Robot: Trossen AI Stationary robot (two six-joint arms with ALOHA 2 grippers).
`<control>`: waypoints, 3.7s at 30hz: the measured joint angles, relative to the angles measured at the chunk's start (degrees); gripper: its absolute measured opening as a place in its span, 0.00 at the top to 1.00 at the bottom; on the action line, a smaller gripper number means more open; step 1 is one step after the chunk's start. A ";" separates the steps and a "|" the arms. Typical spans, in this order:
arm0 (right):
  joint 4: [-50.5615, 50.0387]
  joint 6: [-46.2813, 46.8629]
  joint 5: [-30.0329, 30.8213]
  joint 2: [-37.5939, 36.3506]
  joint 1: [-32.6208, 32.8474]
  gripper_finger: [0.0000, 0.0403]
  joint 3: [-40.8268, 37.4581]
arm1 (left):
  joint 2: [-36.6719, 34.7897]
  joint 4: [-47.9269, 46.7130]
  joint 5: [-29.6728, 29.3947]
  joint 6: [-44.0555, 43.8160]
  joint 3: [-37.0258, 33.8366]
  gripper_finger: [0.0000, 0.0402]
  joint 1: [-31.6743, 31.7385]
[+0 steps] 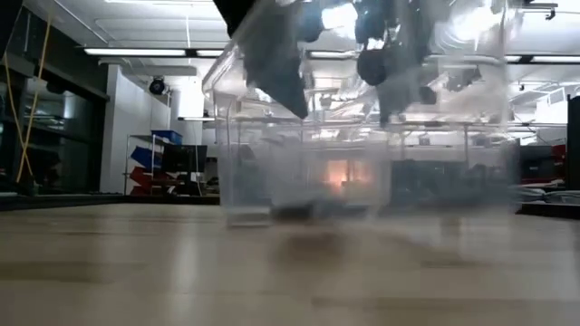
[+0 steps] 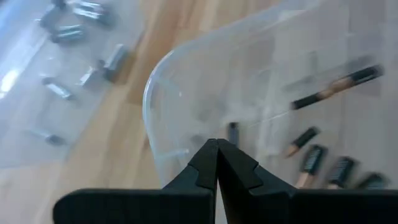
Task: Sort batteries
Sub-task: Adjust the transparent bins
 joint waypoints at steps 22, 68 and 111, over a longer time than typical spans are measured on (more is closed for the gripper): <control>-7.00 5.89 4.06 -6.20 4.95 1.00 0.02 | -6.91 -18.94 -8.30 18.55 -0.02 1.00 13.58; 12.42 -5.46 1.74 7.97 -17.52 1.00 0.07 | -34.33 2.64 -14.95 -60.76 -43.62 1.00 -26.18; -8.29 8.46 2.61 2.49 13.85 1.00 0.04 | -43.42 4.38 -26.12 -13.90 -43.74 1.00 15.57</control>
